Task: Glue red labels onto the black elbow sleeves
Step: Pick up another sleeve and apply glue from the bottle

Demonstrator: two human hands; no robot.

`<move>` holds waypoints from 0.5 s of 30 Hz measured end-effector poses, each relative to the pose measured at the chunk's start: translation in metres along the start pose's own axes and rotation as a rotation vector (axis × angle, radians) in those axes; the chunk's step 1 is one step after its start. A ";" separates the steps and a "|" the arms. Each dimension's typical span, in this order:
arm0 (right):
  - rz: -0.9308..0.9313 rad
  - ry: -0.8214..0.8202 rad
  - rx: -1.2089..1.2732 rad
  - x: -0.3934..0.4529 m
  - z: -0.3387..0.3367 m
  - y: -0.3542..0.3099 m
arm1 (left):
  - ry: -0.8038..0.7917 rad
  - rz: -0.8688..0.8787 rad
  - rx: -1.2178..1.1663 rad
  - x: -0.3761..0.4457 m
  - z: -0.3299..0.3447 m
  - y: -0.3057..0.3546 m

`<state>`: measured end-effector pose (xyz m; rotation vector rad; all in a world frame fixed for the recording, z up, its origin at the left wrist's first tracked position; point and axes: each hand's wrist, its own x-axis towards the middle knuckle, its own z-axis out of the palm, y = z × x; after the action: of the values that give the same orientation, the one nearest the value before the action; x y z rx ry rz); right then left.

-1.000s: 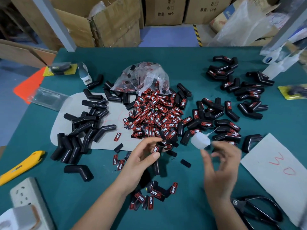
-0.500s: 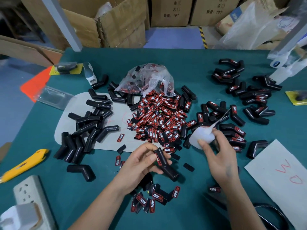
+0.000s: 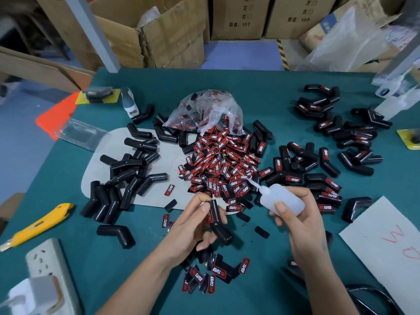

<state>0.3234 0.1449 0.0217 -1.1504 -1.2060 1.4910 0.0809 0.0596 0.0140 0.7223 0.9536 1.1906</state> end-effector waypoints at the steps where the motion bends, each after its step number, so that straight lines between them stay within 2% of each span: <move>1: 0.001 -0.001 0.013 0.001 -0.001 0.002 | 0.010 0.001 0.009 0.000 0.000 0.000; 15: -0.065 0.015 -0.030 -0.007 -0.007 -0.011 | 0.022 0.042 0.056 0.001 -0.006 0.000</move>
<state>0.3324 0.1413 0.0330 -1.1295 -1.2474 1.4180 0.0754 0.0605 0.0115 0.7781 0.9976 1.2151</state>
